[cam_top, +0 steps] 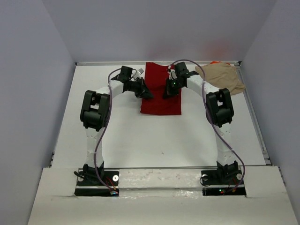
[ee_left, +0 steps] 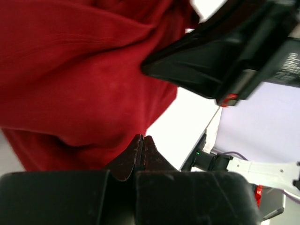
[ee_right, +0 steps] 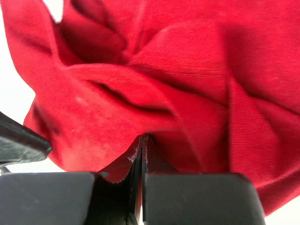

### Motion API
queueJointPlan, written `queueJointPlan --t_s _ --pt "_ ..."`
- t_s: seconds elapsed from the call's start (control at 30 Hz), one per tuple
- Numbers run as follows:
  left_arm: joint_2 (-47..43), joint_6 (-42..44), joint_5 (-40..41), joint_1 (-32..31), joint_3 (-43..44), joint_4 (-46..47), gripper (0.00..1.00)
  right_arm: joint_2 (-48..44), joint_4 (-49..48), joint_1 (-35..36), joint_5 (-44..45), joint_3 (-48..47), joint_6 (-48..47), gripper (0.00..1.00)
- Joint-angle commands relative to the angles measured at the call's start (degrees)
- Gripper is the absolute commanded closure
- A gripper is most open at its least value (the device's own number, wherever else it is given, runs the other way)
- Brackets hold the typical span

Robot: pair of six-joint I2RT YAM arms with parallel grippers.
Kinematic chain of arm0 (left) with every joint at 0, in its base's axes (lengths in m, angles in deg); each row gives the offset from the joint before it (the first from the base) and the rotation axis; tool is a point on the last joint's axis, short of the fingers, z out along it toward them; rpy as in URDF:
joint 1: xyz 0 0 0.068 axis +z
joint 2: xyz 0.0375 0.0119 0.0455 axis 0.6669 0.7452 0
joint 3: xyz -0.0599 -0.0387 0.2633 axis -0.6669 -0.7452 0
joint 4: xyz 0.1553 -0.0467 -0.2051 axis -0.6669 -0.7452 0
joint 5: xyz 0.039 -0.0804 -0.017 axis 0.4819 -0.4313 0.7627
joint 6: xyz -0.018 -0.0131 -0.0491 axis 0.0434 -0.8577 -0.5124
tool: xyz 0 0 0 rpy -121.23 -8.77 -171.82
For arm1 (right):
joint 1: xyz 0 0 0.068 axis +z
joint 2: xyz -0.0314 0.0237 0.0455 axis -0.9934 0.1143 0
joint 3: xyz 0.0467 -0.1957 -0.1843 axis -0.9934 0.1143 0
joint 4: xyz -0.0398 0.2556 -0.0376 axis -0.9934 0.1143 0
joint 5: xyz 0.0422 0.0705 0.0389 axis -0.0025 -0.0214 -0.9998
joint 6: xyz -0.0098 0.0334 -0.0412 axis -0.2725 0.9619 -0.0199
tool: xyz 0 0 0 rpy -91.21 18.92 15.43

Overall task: Fold and stack the t-shirts
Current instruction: Fold the tshirt

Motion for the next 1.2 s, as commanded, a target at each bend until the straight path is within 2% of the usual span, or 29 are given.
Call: queueJointPlan --t_s 0.0,0.1,0.3,0.37,0.53,0.83,1.03,1.17 --pt "0.9 1.1 4.2 0.4 3.1 -6.0 1.00 -2.4 1.1 0.1 6.2 -0.9 1.5 1.00" --pt "2.2 1.2 7.4 0.5 4.8 -10.6 1.00 -2.0 2.5 0.1 7.1 -1.7 1.0 1.00" --pt "4.6 -2.6 9.5 0.8 3.9 -11.9 1.00 -0.4 3.4 0.1 8.1 -1.9 1.2 1.00" --pt "5.5 -4.2 8.4 0.9 3.4 -10.7 1.00 0.6 3.6 0.1 5.8 -1.9 1.3 1.00" --pt "10.0 -7.8 -1.7 1.2 2.5 -5.9 1.00 2.6 2.2 0.1 1.8 -1.0 2.5 1.00" --pt "9.4 -5.5 -1.6 1.5 4.3 -5.6 1.00 6.2 1.5 0.1 -0.2 -1.8 1.7 1.00" --pt "4.7 -1.4 6.5 1.5 7.5 -10.7 1.00 -0.9 0.8 0.1 7.5 -0.2 -1.9 1.00" --pt "2.0 1.2 13.5 1.5 10.6 -17.7 1.00 -4.4 3.2 0.1 13.7 -0.7 -2.0 1.00"
